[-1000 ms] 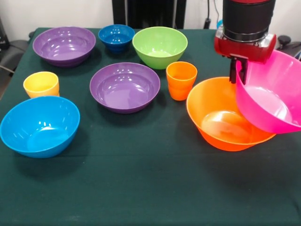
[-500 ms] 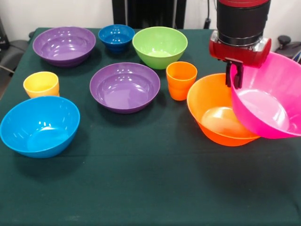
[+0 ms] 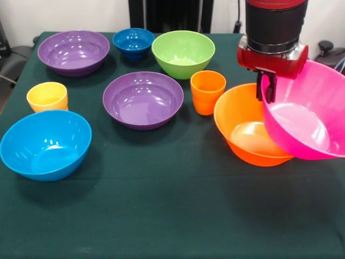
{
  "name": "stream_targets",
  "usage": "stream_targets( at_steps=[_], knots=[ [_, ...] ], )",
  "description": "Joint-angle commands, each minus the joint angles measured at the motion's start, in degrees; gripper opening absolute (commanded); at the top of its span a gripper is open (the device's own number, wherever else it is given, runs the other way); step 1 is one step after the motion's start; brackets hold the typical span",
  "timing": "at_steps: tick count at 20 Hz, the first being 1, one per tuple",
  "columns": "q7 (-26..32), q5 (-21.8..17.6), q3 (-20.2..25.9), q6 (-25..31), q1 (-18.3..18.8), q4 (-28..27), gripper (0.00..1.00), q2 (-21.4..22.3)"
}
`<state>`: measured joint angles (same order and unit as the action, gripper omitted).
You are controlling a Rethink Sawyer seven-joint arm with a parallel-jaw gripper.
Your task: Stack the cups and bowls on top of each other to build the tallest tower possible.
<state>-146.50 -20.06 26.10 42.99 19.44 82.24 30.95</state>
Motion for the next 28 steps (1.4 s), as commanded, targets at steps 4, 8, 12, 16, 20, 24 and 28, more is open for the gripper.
stream_targets(
  at_steps=[4,8,12,16,20,24,28],
  knots=[
    [13.0,-2.9,0.1,6.9,2.6,-2.7,0.00,-5.8],
    [11.6,-2.0,0.1,7.4,2.9,0.2,0.00,-3.1],
    [9.6,-1.3,-0.1,7.6,2.5,3.1,0.00,0.2],
    [8.0,-0.5,0.1,7.3,2.1,5.5,0.00,1.8],
    [5.4,0.7,0.1,7.1,1.0,8.0,0.00,4.2],
    [1.8,3.0,0.7,5.6,-0.1,10.4,0.00,6.1],
    [1.2,5.5,2.4,2.8,0.5,12.4,0.00,6.2]
  ],
)
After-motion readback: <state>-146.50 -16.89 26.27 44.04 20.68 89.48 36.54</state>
